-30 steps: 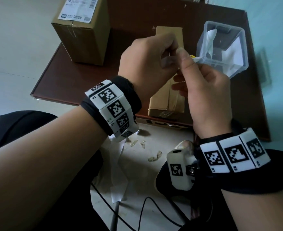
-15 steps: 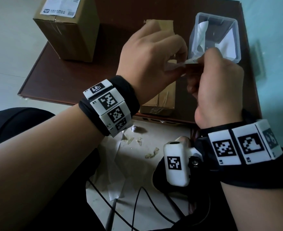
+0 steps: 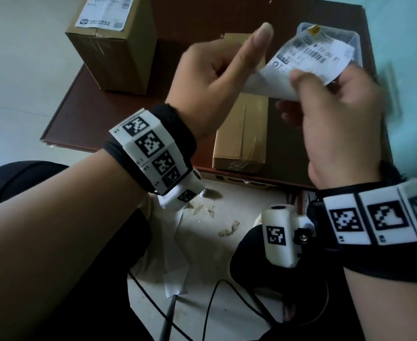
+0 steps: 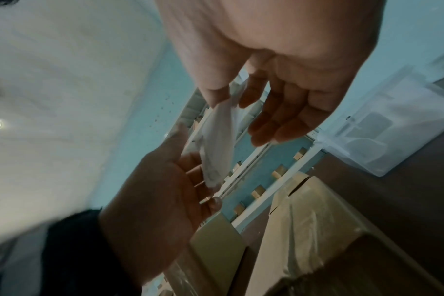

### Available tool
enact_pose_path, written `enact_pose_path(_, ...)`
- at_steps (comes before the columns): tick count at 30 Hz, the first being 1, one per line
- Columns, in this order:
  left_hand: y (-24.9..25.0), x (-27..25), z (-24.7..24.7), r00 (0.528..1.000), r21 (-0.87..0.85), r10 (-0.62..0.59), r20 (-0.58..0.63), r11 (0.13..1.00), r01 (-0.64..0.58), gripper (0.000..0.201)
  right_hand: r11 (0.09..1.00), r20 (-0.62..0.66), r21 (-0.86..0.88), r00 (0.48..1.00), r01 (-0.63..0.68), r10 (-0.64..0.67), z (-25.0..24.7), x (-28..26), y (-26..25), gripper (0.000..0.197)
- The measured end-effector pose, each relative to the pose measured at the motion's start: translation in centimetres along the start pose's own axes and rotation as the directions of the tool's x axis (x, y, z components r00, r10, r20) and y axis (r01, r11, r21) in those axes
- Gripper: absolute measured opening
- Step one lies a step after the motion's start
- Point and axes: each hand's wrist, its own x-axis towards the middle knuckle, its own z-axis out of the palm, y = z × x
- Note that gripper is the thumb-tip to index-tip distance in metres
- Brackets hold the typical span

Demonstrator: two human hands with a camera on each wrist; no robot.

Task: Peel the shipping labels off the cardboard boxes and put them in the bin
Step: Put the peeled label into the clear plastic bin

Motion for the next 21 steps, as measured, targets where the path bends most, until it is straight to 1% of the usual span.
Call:
enact_pose_path(2,-0.3,0.7,-0.3,0.998,0.018,-0.055,-0.018,0.998,0.055,0.046,0.998,0.065,-0.041,0.996,0.056,-0.054,0.3,-0.4,0.1,0.030)
enact_pose_path(3,-0.3,1.0,-0.4,0.996,0.017,-0.086,0.007,0.996,0.086,0.044,0.995,0.099,-0.061,0.993,0.074,-0.067,0.3,-0.6,0.0,0.033)
enact_pose_path(5,-0.2,1.3,-0.7,0.986,-0.031,-0.140,0.088,0.989,0.143,0.058,0.990,0.158,-0.105,0.985,0.090,-0.072,0.2,-0.8,0.0,0.037)
enact_pose_path(7,0.0,1.4,-1.0,0.979,-0.093,-0.133,0.153,0.985,0.148,0.067,0.987,0.205,-0.135,0.977,0.091,-0.062,0.1,-1.0,-0.1,0.042)
enact_pose_path(8,0.2,1.3,-1.1,0.980,-0.111,-0.124,0.158,0.984,0.142,0.067,0.986,0.222,-0.141,0.974,0.089,-0.056,0.0,-1.1,-0.2,0.043)
enact_pose_path(10,0.6,1.4,-1.3,0.985,-0.140,-0.122,0.123,0.980,0.139,0.056,0.985,0.263,-0.147,0.964,0.088,-0.047,0.0,-1.2,-0.4,0.043)
enact_pose_path(12,1.3,1.8,-1.4,0.989,-0.179,-0.139,0.053,0.973,0.146,0.035,0.989,0.299,-0.132,0.954,0.062,-0.020,0.1,-1.3,-0.8,0.040)
enact_pose_path(14,2.4,2.3,-1.6,0.986,-0.195,-0.164,-0.003,0.968,0.160,0.020,0.997,0.317,-0.081,0.949,0.020,0.006,0.0,-1.4,-1.2,0.037)
enact_pose_path(16,3.3,2.8,-1.2,0.982,-0.200,-0.185,-0.023,0.964,0.177,0.017,0.999,0.307,-0.033,0.951,-0.017,0.026,-0.2,-1.3,-1.5,0.036)
enact_pose_path(18,3.8,3.2,-0.5,0.977,-0.221,-0.211,-0.030,0.955,0.200,0.018,0.999,0.287,0.005,0.957,-0.045,0.042,-0.5,-1.1,-1.5,0.033)
enact_pose_path(21,4.4,3.8,1.1,0.966,-0.254,-0.250,-0.066,0.941,0.226,0.018,0.996,0.217,0.015,0.973,-0.087,0.081,-1.1,-0.8,-1.0,0.021)
